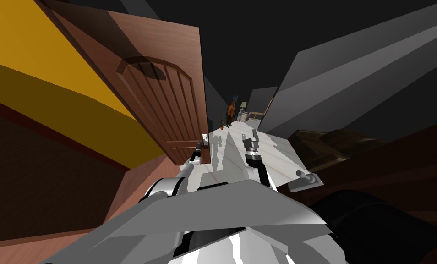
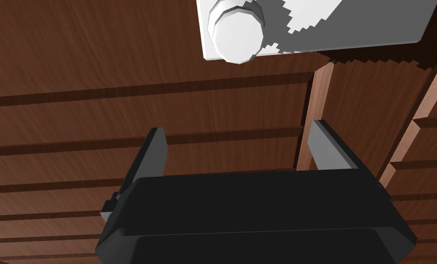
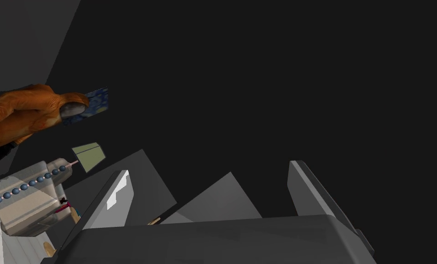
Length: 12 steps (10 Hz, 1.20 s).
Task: Push the door open
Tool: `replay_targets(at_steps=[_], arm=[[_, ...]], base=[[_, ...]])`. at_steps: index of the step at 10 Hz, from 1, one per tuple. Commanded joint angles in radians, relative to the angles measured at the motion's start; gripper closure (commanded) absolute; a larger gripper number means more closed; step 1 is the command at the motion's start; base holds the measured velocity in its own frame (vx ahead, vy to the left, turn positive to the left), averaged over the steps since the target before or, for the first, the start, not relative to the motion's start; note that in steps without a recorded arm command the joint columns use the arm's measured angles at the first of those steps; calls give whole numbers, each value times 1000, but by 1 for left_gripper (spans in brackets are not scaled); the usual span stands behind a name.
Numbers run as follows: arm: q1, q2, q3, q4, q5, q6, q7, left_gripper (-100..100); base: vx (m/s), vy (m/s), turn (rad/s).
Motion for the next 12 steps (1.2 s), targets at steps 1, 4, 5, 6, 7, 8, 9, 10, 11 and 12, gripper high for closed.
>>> replay_targets(at_steps=[1, 4, 5, 6, 7, 8, 9, 10, 11, 12], arm=[[22, 12, -2, -47, -2, 22, -3, -100], [22, 33, 1, -46, -1, 22, -4, -100], [21, 36, 4, -45, 0, 22, -6, -100], [21, 30, 5, -44, 1, 23, -7, -100], [20, 13, 8, -44, 2, 23, -8, -100], [20, -6, 9, -43, 2, 23, -8, -100], [19, 11, 5, -35, 1, 18, -1, -100], [19, 11, 5, -35, 1, 18, -1, 100], [19, 11, 5, -35, 1, 18, -1, 100], [19, 11, 5, -35, 1, 18, -1, 100]], base=[[125, -16, 0], [123, -16, -14], [163, -41, -24], [206, -96, -28], [226, -81, -20], [220, -63, -24], [96, -31, -2], [-9, 2, 8], [-38, 11, -13], [-30, 11, -12]])
